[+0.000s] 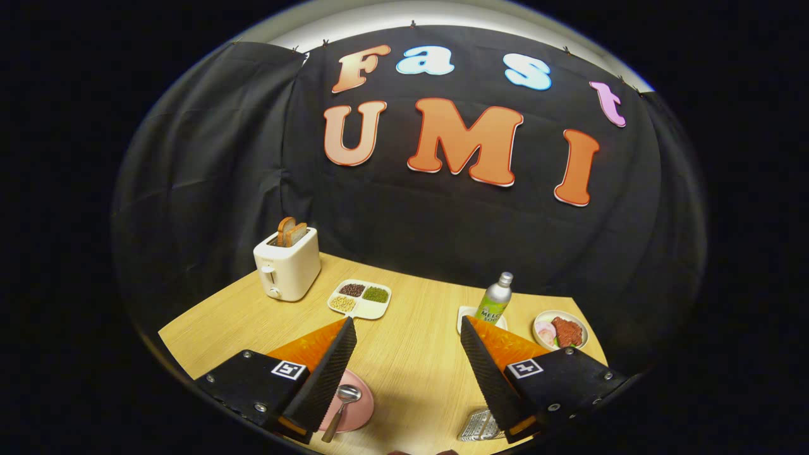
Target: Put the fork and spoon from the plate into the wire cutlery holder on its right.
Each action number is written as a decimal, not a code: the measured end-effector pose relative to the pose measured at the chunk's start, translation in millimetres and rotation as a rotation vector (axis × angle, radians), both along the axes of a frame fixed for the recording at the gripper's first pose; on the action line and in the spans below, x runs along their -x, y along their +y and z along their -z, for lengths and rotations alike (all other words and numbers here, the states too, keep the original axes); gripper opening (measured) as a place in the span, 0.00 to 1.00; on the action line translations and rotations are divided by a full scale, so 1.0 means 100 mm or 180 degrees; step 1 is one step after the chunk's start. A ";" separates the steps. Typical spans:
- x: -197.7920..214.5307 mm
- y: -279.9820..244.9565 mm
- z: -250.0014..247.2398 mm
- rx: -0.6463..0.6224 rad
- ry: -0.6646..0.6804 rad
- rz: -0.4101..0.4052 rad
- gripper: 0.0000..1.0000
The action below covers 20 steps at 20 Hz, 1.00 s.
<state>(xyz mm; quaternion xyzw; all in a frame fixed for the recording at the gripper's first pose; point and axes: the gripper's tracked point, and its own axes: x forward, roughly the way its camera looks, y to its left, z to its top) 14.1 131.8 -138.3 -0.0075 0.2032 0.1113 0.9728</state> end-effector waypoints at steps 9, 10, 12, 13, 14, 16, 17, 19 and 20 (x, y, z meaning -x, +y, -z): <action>0.33 0.50 0.91 -0.0055 0.1100 -0.0206 0.95; 0.37 0.54 1.02 -0.0042 0.1209 -0.0217 0.94; 0.50 0.59 1.24 -0.0017 0.1467 -0.0258 0.93; 0.58 0.61 1.34 0.0012 0.1607 -0.0270 0.93; 0.63 0.63 1.43 0.0033 0.1716 -0.0280 0.92; 0.74 0.68 1.61 0.0067 0.1916 -0.0320 0.91; 0.80 0.71 1.67 0.0076 0.2020 -0.0351 0.91; 0.91 0.74 1.82 0.0116 0.2202 -0.0388 0.86; 0.94 0.77 1.87 0.0141 0.2260 -0.0402 0.84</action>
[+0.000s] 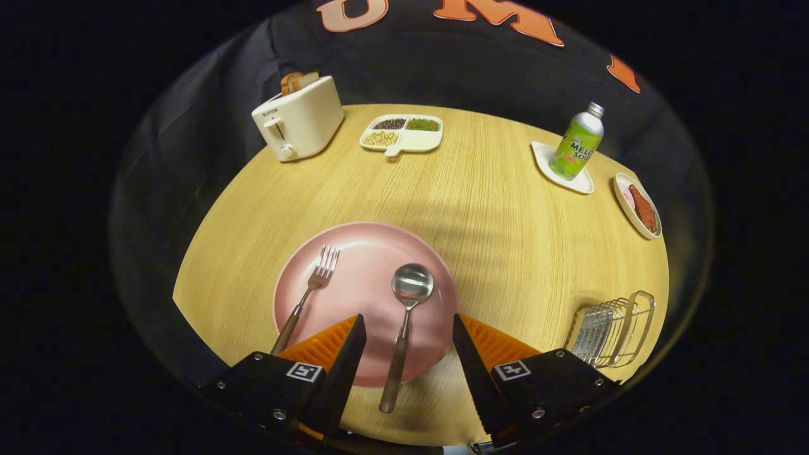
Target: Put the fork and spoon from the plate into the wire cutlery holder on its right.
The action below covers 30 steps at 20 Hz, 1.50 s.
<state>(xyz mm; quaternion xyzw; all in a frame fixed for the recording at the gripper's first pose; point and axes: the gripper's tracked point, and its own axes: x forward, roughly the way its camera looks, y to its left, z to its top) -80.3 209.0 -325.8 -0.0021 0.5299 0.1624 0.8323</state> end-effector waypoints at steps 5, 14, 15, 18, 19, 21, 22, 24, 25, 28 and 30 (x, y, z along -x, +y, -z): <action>0.14 0.10 0.21 0.0069 0.0304 -0.0097 0.71; 0.23 0.13 0.41 0.0162 0.0699 0.0116 0.24; 0.21 0.11 0.44 0.0183 0.0705 0.0167 0.20; 0.23 0.08 0.42 0.0131 0.0736 0.0190 0.11; 0.23 0.09 0.42 0.0092 0.0741 0.0185 0.10; 0.24 0.14 0.39 -0.0035 0.0731 0.0152 0.07; 0.24 0.14 0.36 -0.0057 0.0688 0.0145 0.06; 0.20 0.14 0.26 -0.0118 0.0564 0.0133 0.06; 0.19 0.13 0.20 -0.0175 0.0512 0.0136 0.06; 0.11 0.04 0.09 -0.0265 0.0353 0.0212 0.05; 0.06 -0.04 -0.03 -0.0336 0.0240 0.0279 0.05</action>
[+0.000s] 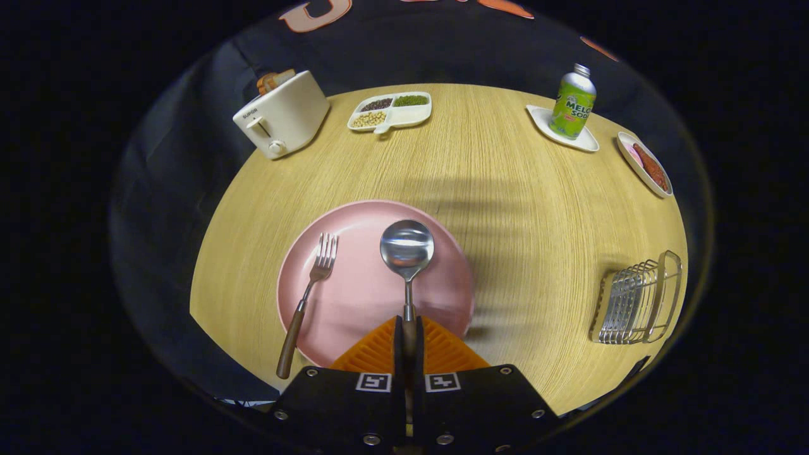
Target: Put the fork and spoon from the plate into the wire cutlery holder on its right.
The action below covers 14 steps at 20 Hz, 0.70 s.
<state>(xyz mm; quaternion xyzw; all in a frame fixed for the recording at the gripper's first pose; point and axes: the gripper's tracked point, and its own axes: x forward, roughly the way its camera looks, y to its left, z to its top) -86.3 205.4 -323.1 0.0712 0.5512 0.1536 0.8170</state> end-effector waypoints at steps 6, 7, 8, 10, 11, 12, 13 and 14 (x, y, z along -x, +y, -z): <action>-0.18 -0.47 -0.46 -0.0062 -0.0338 0.0317 0.05; -0.22 -0.60 -0.53 -0.0049 -0.0399 0.0398 0.05; -0.24 -0.71 -0.59 -0.0027 -0.0457 0.0475 0.05; -0.27 -0.97 -0.70 0.0022 -0.0537 0.0615 0.05; -0.28 -1.10 -0.74 0.0035 -0.0566 0.0678 0.05; -0.29 -1.23 -0.78 0.0056 -0.0589 0.0738 0.05; -0.29 -1.36 -0.79 0.0079 -0.0601 0.0795 0.05; -0.28 -1.50 -0.81 0.0109 -0.0606 0.0851 0.05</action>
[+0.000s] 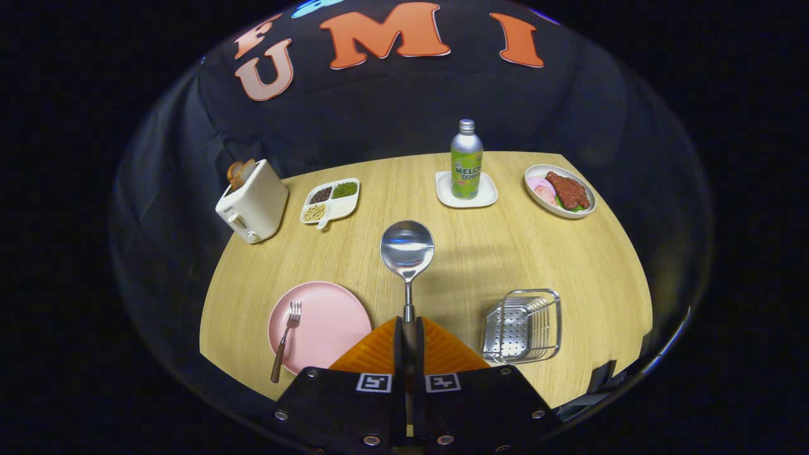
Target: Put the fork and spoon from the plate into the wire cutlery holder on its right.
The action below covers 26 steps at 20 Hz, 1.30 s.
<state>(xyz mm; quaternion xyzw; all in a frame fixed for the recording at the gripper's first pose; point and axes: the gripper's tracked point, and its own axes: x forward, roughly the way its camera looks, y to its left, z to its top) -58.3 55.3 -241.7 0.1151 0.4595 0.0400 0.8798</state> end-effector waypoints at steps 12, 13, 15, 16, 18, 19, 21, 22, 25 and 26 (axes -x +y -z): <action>0.32 -0.91 0.13 0.0292 0.0497 -0.0011 0.05; 0.36 -0.93 0.16 0.0337 0.0556 -0.0069 0.05; 0.40 -0.97 0.20 0.0403 0.0676 -0.0168 0.05; 0.42 -0.98 0.21 0.0405 0.0748 -0.0207 0.05; 0.48 -0.99 0.24 0.0404 0.0889 -0.0258 0.05; 0.51 -1.01 0.26 0.0418 0.0954 -0.0286 0.05; 0.59 -1.05 0.29 0.0453 0.1114 -0.0361 0.05; 0.62 -1.07 0.30 0.0471 0.1187 -0.0395 0.05; 0.77 -1.12 0.35 0.0503 0.1443 -0.0540 0.05; 0.82 -1.13 0.37 0.0517 0.1512 -0.0579 0.05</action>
